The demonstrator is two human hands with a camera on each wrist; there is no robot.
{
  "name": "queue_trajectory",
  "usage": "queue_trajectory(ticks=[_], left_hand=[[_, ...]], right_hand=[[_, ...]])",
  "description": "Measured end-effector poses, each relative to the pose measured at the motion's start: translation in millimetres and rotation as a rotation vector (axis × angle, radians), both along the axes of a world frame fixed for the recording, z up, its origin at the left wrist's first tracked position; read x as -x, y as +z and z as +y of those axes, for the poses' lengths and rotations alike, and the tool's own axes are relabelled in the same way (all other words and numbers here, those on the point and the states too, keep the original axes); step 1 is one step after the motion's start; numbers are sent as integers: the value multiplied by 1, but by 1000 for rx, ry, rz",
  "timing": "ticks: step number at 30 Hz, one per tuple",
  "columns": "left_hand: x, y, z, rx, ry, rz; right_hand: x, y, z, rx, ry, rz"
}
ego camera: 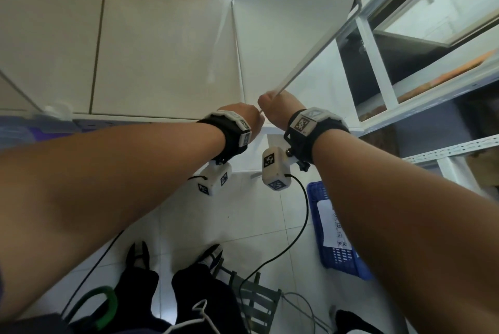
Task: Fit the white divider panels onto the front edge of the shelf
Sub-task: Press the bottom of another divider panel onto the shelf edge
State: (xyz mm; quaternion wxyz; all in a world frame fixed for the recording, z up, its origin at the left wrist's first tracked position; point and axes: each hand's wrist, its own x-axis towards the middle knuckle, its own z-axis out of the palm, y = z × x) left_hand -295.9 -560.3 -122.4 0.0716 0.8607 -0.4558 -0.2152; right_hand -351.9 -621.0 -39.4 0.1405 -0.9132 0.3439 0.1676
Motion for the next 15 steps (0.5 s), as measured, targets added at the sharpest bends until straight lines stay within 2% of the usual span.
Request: queue_trajectory(ticks=[2,4,7,10,13,15], left_hand=[[0,-2,1,-25,14,-3],[-1,-9,1,13,115,58],[0,-17,4,55,196,104],[-3,-19,11,110,179,105],[-11,-20,16,101,115,75],[-16,-20,18,89,81,70]], right_hand=[[0,-2,0,-14,4,-24],[2,-8,1,-34,26,-50],[0,-12,7,-82,-41,-101],[0,-14,5,-131,-118,-119],[3,-15,5,-150,-94,-102],[0,-16,0,-68,-43,-55]])
